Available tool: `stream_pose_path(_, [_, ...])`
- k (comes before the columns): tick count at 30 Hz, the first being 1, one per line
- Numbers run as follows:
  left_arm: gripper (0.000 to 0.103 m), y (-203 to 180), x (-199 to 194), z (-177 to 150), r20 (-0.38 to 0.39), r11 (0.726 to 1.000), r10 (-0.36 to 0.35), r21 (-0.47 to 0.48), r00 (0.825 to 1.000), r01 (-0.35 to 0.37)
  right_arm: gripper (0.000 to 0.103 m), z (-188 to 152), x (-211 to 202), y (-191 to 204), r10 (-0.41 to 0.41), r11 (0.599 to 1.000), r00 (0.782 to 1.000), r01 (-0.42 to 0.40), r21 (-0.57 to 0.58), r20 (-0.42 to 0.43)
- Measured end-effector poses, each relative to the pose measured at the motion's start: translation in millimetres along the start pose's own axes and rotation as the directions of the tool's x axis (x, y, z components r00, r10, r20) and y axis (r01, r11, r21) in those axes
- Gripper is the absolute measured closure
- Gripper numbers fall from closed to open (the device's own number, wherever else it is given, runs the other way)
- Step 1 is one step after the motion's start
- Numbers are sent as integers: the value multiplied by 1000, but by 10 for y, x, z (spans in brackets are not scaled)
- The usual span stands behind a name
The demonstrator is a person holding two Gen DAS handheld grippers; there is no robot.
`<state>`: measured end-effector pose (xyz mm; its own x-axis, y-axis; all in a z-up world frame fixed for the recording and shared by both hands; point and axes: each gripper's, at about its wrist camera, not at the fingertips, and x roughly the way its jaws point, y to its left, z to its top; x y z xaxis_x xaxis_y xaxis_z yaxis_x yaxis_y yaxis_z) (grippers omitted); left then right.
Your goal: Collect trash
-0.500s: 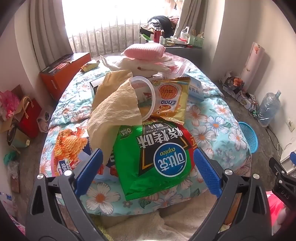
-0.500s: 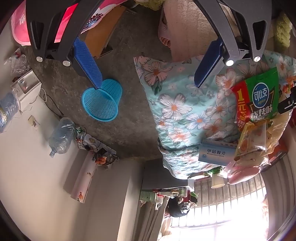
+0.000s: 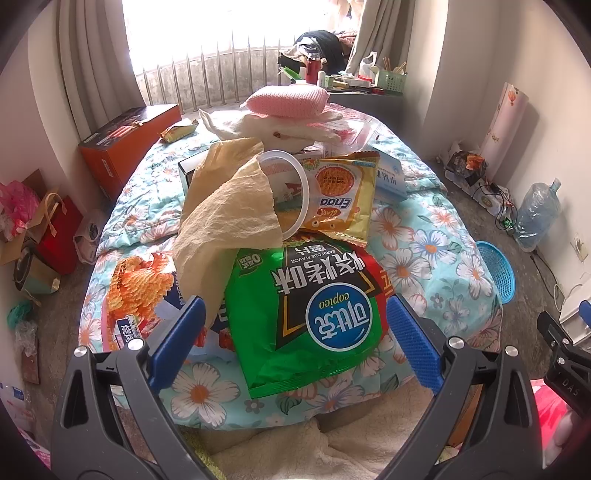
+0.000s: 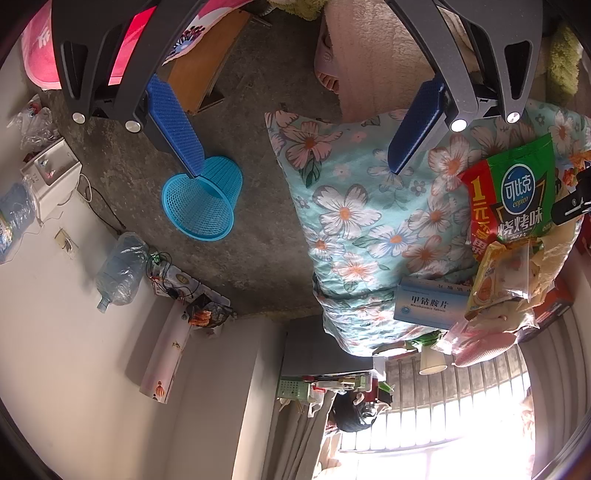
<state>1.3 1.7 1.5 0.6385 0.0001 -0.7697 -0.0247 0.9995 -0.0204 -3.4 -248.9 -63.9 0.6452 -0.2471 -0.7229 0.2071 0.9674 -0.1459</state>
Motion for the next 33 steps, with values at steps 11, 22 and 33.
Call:
stream_pose_path(11, [9, 42, -14, -40, 2, 1000, 0, -2, 1000, 0, 6, 20, -15, 20, -1, 1000, 1000, 1, 2, 0])
stream_pose_path(22, [9, -24, 27, -65, -3, 1000, -1, 0, 1000, 1, 6, 24, -1, 7, 3, 1000, 1000, -3, -2, 5])
stream_pose_path(33, [9, -7, 36, -74, -9, 1000, -5, 1, 1000, 5, 6, 23, 11, 41, 4, 1000, 1000, -4, -7, 7])
